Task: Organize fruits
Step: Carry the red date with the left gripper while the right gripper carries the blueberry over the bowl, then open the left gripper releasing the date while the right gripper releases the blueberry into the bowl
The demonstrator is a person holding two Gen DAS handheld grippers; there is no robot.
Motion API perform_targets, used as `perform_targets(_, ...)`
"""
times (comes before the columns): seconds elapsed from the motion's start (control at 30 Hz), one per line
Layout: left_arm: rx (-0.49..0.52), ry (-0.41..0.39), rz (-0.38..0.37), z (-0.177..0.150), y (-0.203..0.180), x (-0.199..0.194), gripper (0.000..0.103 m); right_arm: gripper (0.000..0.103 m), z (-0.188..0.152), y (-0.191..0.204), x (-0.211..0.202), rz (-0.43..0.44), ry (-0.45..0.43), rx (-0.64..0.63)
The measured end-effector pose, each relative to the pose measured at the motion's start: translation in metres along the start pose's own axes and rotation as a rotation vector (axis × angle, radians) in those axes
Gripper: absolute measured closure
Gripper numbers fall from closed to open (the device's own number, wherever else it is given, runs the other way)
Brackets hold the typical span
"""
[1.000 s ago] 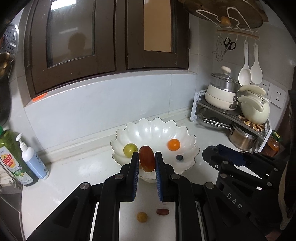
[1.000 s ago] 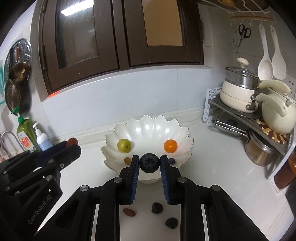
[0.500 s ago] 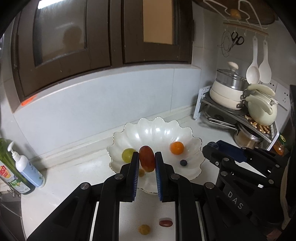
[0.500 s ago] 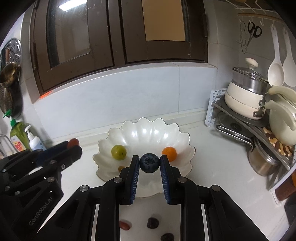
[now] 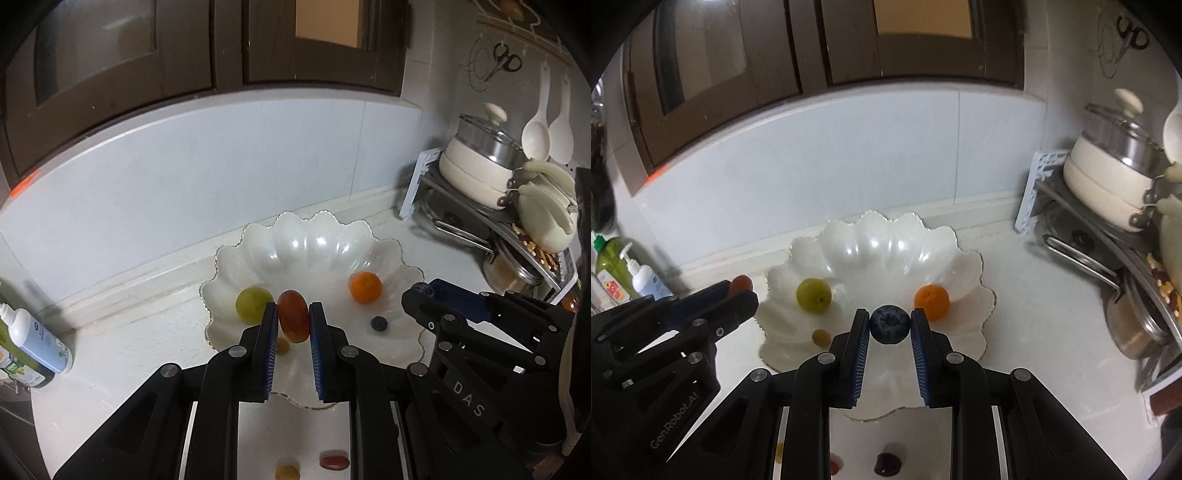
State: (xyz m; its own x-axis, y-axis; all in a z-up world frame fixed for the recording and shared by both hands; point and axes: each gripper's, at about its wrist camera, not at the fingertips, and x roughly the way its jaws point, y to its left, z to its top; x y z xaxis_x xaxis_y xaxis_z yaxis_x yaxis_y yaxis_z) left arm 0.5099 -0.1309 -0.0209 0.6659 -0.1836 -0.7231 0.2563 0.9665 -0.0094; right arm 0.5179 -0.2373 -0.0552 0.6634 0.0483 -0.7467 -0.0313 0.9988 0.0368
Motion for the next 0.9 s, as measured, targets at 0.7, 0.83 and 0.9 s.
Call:
perform_targets(0.7,0.010,0.196,0.003,0.011,0.005,0.090,0.085,0.079,0.014,-0.015,0.085,0.015,0.218,-0.002)
perform_targets(0.83,0.024,0.224,0.012,0.013,0.004,0.102,0.085,0.079,0.014,-0.017,0.098,0.014,0.251,0.001)
perform_targets(0.9,0.020,0.239,0.007,0.012,0.006,0.108,0.085,0.079,0.014,-0.019,0.104,0.013,0.272,0.009)
